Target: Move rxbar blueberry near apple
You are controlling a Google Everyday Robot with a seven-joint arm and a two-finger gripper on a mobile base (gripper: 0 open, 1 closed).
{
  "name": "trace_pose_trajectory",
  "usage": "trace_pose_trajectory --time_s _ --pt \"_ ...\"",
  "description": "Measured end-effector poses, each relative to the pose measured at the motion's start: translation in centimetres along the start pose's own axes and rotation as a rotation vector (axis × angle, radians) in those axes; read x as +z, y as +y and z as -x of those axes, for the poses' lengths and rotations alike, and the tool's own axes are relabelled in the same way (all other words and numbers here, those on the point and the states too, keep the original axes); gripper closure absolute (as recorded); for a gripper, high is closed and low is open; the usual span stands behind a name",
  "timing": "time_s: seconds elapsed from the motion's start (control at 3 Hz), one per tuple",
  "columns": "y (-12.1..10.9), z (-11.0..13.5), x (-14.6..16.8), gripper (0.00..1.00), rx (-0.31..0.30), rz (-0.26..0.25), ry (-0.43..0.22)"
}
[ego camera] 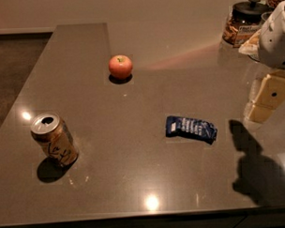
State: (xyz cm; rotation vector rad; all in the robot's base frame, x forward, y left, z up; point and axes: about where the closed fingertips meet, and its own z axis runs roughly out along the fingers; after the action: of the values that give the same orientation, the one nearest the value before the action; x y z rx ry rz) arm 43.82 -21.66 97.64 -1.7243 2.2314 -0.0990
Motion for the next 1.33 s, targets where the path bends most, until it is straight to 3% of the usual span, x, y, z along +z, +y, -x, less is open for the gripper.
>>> trace_pose_trajectory --time_s 0.33,1.33 --pt "0.0 0.0 0.0 0.00 0.000 0.000 0.000" --pt "1.1 2.7 8.2 0.00 -0.075 0.153 -0.106"
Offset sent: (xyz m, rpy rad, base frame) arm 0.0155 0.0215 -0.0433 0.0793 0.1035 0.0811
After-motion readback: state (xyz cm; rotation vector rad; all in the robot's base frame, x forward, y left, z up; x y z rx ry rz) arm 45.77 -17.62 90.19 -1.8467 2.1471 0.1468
